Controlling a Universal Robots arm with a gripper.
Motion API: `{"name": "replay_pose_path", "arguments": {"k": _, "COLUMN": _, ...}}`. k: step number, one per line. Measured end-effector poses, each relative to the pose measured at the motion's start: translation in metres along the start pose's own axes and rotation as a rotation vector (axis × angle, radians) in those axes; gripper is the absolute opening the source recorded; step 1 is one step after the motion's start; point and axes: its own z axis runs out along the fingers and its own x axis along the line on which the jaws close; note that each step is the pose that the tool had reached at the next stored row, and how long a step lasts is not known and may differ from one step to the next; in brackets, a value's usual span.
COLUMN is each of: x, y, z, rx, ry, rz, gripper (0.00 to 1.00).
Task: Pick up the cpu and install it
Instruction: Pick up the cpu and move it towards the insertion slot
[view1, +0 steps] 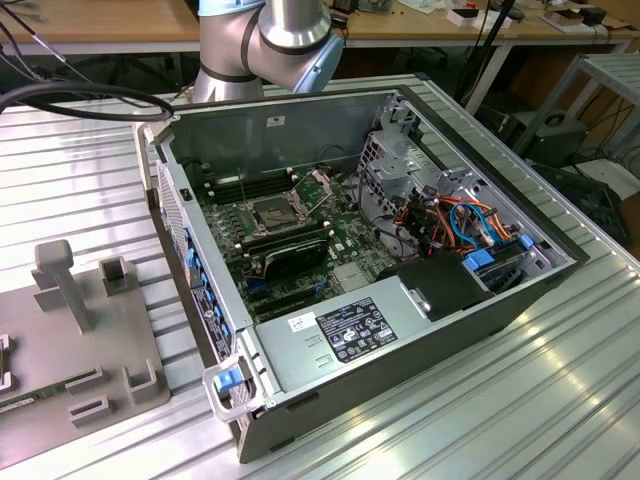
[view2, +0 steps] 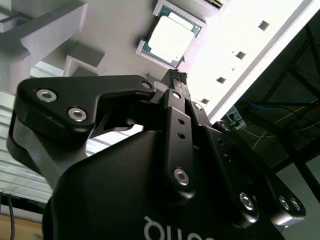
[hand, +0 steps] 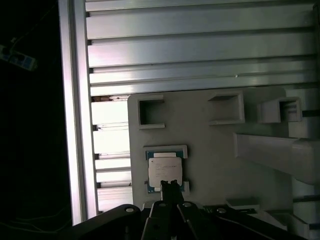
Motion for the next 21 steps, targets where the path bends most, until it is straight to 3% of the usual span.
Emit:
{"name": "replay_pose_path", "arguments": {"k": 7, "x": 0.0, "y": 0.0, "z": 0.0004, "rx": 0.0004, "ry": 0.0005, "rz": -0.013, "gripper": 0.11}}
{"name": "replay_pose_path", "arguments": {"k": 18, "x": 0.0001, "y": -0.0009, "z": 0.0211, "rx": 0.0049, "ry": 0.0002, "rz": -0.013, "gripper": 0.11}}
{"name": "replay_pose_path", "arguments": {"k": 21, "x": 0.0001, "y": -0.001, "z": 0.0219, "rx": 0.0052, "ry": 0.0005, "rz": -0.013, "gripper": 0.11}}
